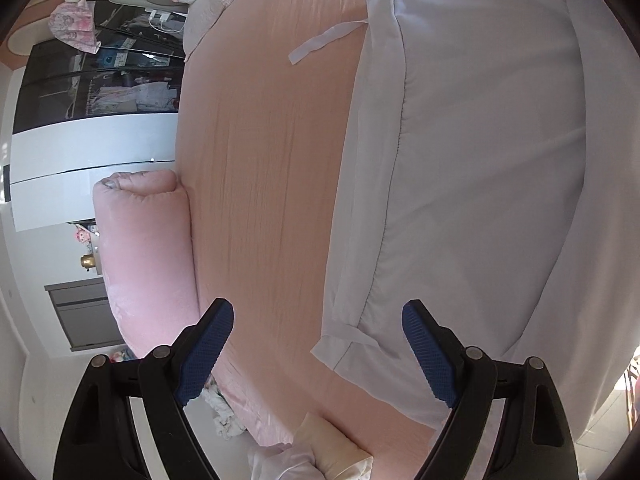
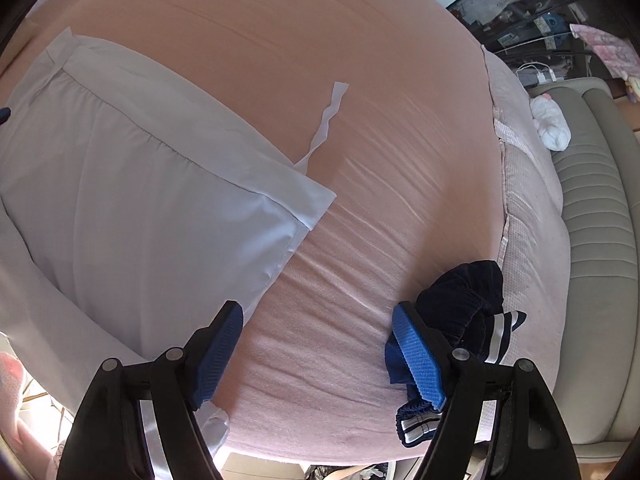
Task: Fold clothes
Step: 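Move both grippers along the shirt to the hem with white ties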
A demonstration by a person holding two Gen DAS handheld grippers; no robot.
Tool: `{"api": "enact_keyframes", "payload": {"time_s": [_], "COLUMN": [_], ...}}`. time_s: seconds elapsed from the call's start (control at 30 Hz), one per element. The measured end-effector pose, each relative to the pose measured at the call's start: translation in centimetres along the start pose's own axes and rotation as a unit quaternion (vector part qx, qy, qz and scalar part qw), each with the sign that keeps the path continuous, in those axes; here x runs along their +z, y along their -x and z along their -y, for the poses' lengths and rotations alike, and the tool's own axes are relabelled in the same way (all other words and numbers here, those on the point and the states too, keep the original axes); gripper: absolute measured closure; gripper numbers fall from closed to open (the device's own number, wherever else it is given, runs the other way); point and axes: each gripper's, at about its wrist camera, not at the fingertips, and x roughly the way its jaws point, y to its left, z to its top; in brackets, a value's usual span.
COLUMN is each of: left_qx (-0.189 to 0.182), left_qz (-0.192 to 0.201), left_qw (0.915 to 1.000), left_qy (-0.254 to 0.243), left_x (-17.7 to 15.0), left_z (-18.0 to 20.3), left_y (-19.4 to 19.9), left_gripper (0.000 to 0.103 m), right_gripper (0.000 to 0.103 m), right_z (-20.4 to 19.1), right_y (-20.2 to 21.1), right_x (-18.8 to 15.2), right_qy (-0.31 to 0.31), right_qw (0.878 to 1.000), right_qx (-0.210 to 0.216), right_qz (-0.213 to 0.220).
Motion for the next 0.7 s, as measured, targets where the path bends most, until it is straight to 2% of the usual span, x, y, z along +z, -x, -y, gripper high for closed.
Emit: {"api": "enact_keyframes", "payload": {"time_s": [0.13,0.23,0.33,0.47,0.57,0.67,0.7], "left_qx": [-0.057,-0.111,-0.154,-0.207,-0.225,-0.235,-0.249], "left_qz": [-0.008,-0.018,-0.039,-0.06,-0.048,-0.046,-0.045], "left_qw": [0.9973,0.9902,0.9788,0.9586,0.9509,0.9454,0.9391], "left_qy": [0.046,0.082,0.13,0.186,0.207,0.221,0.233], "left_x": [1.2,1.9,2.3,2.7,3.2,4.2,4.4], "left_z": [-1.3,-2.3,-3.6,-5.4,-6.5,-7.3,-7.6], "left_y": [-1.9,-3.7,-5.6,-7.1,-6.9,-7.0,-7.2], "left_gripper": [0.017,0.017,0.017,0.017,0.017,0.017,0.017], "right_gripper": [0.026,0.026,0.026,0.026,0.026,0.026,0.026], "right_z": [2.1,3.3,4.0,3.9,4.0,4.4,4.9], "right_y": [-0.9,-0.9,-1.0,-1.6,-1.9,-2.5,-2.9], "right_x": [1.3,1.9,2.3,2.9,3.2,3.5,3.6], "right_qy": [-0.042,-0.072,-0.096,-0.115,-0.125,-0.131,-0.14], "right_qw": [0.998,0.995,0.99,0.984,0.98,0.98,0.979], "right_qx": [0.041,0.073,0.104,0.138,0.157,0.149,0.151], "right_qz": [0.001,0.012,0.019,0.012,0.006,-0.001,-0.007]}}
